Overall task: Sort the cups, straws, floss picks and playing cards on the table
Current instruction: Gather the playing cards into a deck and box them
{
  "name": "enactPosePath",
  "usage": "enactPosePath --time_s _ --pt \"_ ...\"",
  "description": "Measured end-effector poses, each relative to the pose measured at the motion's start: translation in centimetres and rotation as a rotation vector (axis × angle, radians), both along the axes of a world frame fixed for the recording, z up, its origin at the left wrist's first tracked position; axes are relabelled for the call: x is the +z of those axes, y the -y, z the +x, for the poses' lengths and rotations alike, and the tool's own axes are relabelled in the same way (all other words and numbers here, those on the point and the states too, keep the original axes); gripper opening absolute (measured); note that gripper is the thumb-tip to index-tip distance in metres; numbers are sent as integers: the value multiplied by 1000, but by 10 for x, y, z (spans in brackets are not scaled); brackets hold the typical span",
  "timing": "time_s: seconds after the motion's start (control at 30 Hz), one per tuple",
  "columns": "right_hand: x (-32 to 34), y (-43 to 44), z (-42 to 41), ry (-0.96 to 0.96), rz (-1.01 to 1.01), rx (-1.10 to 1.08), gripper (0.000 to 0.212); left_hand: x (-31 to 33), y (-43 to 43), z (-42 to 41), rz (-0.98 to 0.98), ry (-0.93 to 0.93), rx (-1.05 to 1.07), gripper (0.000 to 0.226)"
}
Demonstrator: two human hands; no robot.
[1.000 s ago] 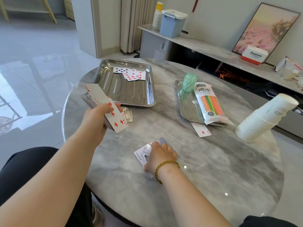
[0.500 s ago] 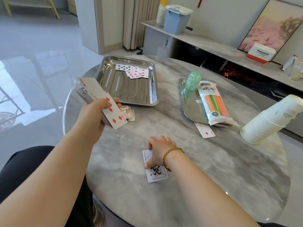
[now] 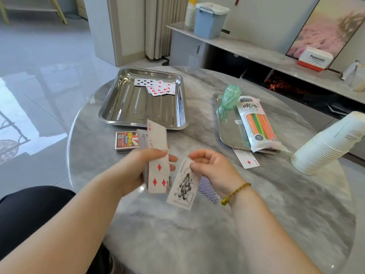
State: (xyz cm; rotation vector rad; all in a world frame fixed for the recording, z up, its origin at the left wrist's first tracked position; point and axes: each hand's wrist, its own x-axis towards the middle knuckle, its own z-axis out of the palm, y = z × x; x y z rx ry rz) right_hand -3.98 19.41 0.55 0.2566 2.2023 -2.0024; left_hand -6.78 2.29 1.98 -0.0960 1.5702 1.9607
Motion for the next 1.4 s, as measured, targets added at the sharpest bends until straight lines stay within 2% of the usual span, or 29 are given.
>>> enactPosePath --time_s 0.07,0.23,0.4,0.5,0.57,0.67,0.73,0.83,1.0,1.13,1.3,1.4 --pt "8 -3 -3 -45 -187 -66 30 -1 -9 5 33 39 -121 17" --pt "6 16 -5 -87 -147 -84 30 -10 -21 14 213 149 -215 24" --pt "3 19 -7 -155 65 -150 26 -18 -24 15 173 149 -198 33" --pt "-13 -16 -11 -269 365 -436 17 -21 -22 9 136 109 -140 38" --pt "-29 -55 -17 -145 652 -620 8 -23 -23 4 115 102 -91 39" --pt "-44 -104 -22 333 1045 -518 43 -23 -27 2 61 118 -87 25" --pt "-45 -117 -26 461 1131 -453 58 -23 -30 1 22 134 -86 20" --pt "-44 -125 -38 473 1121 -450 69 -26 -32 -2 -18 136 -64 31" --pt "-41 -134 -48 545 1017 -396 72 -31 -32 -7 -79 139 -40 42" --pt "-44 -127 -37 580 922 -266 66 -32 -32 -7 -79 129 -58 40" --pt "-36 -123 -19 470 687 -304 39 -26 -29 -4 -73 120 -91 35" --pt "-33 -130 -15 446 636 -308 49 -25 -27 -4 -87 114 -81 32"
